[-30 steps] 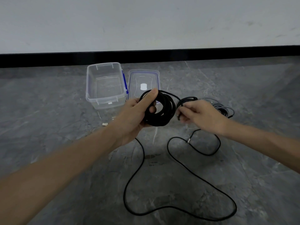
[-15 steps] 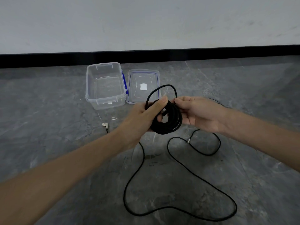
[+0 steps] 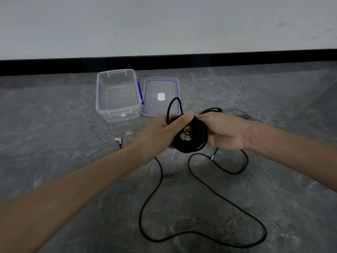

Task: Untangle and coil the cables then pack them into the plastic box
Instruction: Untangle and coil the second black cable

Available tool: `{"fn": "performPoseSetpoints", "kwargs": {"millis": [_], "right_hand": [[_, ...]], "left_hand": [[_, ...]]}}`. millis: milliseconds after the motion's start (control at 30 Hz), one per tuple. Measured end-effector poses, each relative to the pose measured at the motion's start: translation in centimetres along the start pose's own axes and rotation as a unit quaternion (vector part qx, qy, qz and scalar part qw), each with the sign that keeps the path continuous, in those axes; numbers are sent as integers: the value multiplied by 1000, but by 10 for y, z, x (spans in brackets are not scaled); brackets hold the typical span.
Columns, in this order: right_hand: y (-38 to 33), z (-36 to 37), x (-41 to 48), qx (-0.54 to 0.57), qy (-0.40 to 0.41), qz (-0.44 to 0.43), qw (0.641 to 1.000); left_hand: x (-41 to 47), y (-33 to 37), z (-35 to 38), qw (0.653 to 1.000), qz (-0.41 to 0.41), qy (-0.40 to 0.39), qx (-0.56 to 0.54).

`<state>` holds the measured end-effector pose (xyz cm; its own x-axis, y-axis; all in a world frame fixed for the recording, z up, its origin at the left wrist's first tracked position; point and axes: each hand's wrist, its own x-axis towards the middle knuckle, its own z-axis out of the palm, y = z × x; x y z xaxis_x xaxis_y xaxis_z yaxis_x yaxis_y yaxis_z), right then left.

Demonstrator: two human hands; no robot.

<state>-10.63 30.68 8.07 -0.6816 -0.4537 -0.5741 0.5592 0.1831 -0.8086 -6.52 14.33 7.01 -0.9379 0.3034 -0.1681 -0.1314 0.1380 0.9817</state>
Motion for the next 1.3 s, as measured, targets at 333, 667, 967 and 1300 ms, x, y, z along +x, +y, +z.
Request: {"fn": "performPoseSetpoints", "kwargs": {"millis": [333, 667, 967, 1300], "right_hand": [[-7, 6, -10, -134, -34, -62, 988], [-3, 25, -15, -375, 135, -184, 899], [9, 34, -21, -707, 255, -284, 595], [6, 30, -18, -598, 299, -359, 651]], "left_hand": [[7, -4, 2, 996, 8, 94, 7], [7, -17, 3, 981, 57, 153, 105], [5, -9, 8, 977, 89, 159, 109], [2, -10, 7, 972, 80, 195, 100]]}}
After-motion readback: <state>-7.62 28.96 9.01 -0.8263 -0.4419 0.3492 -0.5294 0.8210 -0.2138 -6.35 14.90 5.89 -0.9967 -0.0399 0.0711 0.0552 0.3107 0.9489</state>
